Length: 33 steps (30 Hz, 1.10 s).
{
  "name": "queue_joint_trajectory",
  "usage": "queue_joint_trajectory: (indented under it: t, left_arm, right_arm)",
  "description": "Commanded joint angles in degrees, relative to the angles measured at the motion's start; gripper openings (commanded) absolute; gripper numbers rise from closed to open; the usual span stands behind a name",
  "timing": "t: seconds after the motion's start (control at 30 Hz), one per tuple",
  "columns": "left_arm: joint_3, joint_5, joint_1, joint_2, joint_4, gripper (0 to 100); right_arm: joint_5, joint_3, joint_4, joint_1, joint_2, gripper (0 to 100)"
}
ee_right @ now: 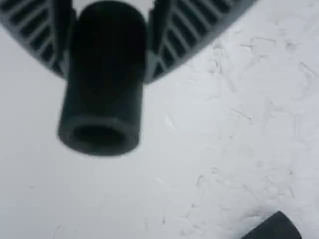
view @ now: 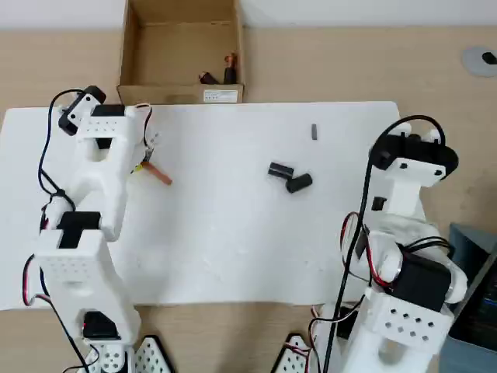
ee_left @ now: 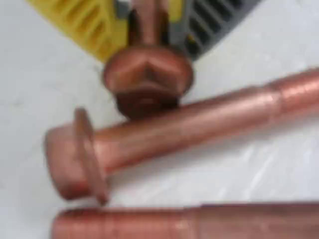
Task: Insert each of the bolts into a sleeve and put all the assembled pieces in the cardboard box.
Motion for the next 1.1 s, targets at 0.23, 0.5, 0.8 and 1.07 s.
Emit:
queue_joint_trajectory:
  t: [0.23,0.5,0.8,1.07]
  left_arm:
    - [-18.5,-4.6,4.7,-12.8,17.6,0]
    - [-18.9,-9.3,12.4,-29.1,27.7,0]
    - [2.7,-11.2,17.9,-48.5,24.0,0]
    - [36.8,-14.1,17.7,-73.3,3.9,0]
  right_arm:
    - [-0.1,-8.5,-0.9,0.4,-0.8,1.2]
    - [4.0,-8.5,0.7,0.5,-1.0,1.1]
    - [11.7,-3.6,-2.3,0.1,-12.2,0.9]
    - [11.8,14.0,-13.2,-2.0,-24.6,0.9]
